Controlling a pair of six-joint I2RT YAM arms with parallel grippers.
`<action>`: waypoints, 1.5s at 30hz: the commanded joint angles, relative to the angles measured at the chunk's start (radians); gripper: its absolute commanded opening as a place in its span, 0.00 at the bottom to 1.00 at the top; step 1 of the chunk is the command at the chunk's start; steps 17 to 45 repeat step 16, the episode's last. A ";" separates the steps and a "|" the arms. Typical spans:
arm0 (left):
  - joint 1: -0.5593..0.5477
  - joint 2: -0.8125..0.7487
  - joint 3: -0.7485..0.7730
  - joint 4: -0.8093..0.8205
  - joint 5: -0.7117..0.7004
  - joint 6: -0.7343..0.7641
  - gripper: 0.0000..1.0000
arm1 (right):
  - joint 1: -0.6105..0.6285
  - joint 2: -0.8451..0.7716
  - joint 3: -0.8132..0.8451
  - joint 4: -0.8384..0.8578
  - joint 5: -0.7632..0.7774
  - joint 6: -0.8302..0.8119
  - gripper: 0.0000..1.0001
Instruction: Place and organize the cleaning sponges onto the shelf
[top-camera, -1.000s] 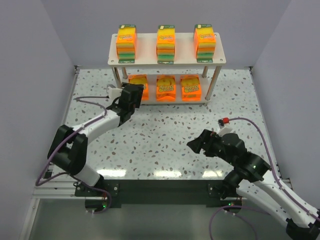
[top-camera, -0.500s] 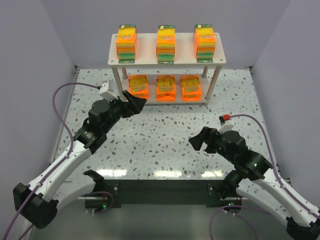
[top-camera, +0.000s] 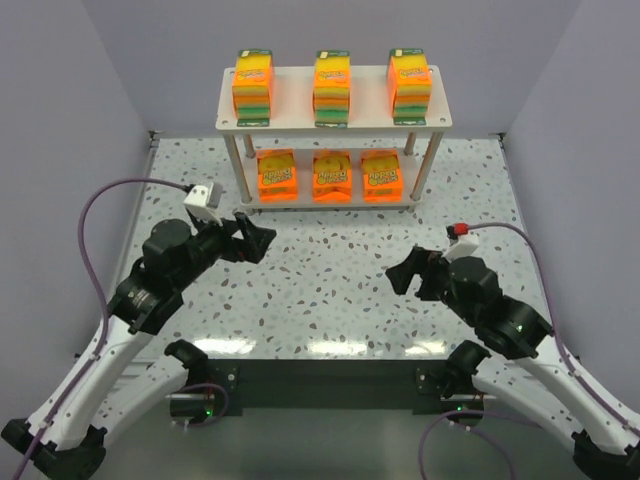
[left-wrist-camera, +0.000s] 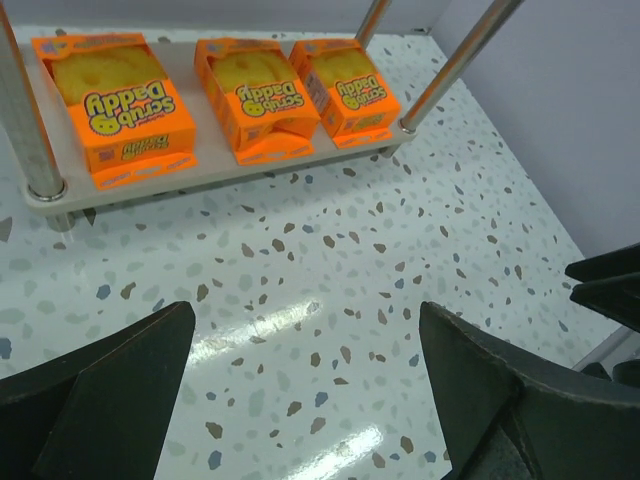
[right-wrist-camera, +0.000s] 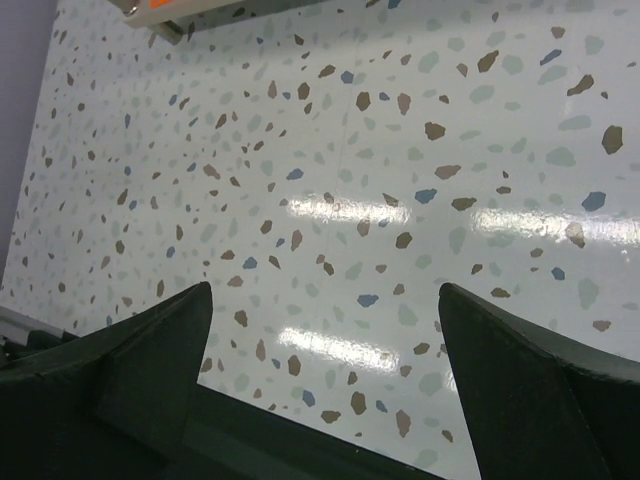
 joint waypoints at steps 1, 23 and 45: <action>-0.001 -0.057 0.059 -0.020 0.028 0.083 1.00 | -0.001 -0.059 0.056 -0.033 0.069 -0.042 0.99; -0.001 -0.106 0.100 -0.037 0.010 0.093 1.00 | -0.001 -0.077 0.083 -0.047 0.148 -0.068 0.99; -0.001 -0.106 0.100 -0.037 0.010 0.093 1.00 | -0.001 -0.077 0.083 -0.047 0.148 -0.068 0.99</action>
